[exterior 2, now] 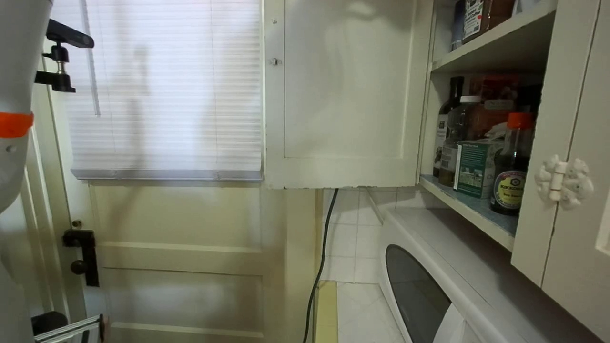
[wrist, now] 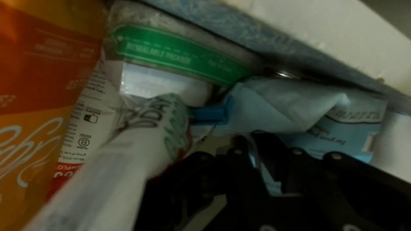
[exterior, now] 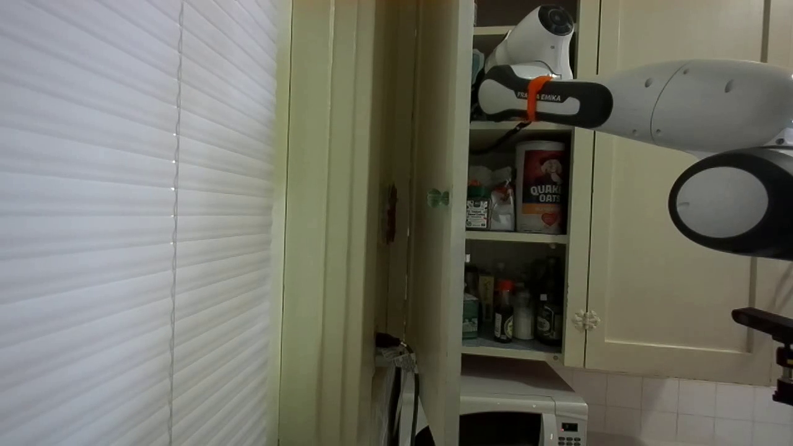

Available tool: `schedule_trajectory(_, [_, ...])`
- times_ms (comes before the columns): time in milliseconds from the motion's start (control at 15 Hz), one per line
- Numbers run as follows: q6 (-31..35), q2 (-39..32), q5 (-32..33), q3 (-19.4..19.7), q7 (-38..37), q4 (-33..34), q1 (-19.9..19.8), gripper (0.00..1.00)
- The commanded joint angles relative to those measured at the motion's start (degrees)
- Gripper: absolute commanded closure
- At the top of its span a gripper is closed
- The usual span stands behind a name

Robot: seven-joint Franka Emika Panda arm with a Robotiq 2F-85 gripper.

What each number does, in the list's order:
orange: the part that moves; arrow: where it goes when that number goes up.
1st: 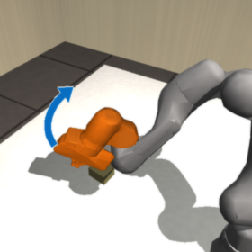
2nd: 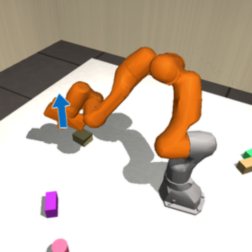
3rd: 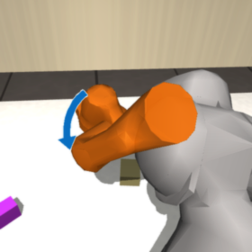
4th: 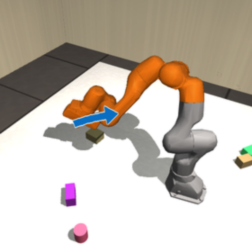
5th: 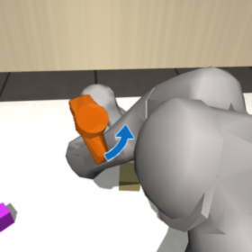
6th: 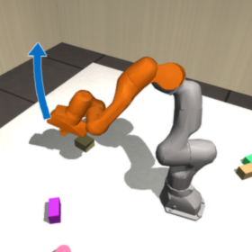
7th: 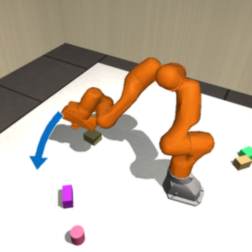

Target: Move the blue and white packet to the second shelf from the top

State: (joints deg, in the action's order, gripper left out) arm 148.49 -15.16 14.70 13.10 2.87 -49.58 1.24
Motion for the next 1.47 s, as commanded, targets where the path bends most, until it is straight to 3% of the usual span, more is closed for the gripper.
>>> schedule_trajectory(0, [-2.96, 1.18, 0.63, -0.01, 0.15, 0.17, 0.77, 0.45])
schedule_trajectory(400, [-3.17, 3.82, 2.62, 0.43, 0.85, -1.02, 1.84, 0.01])
schedule_trajectory(733, [-5.57, 6.28, 1.85, -0.89, 1.12, -2.38, 2.47, 0.0])
schedule_trajectory(1067, [-9.94, 11.28, 6.01, -1.15, -0.56, -3.93, 5.47, 0.0])
schedule_trajectory(1400, [-18.34, 19.33, 9.13, -2.47, -0.23, -9.4, 7.68, 0.0])
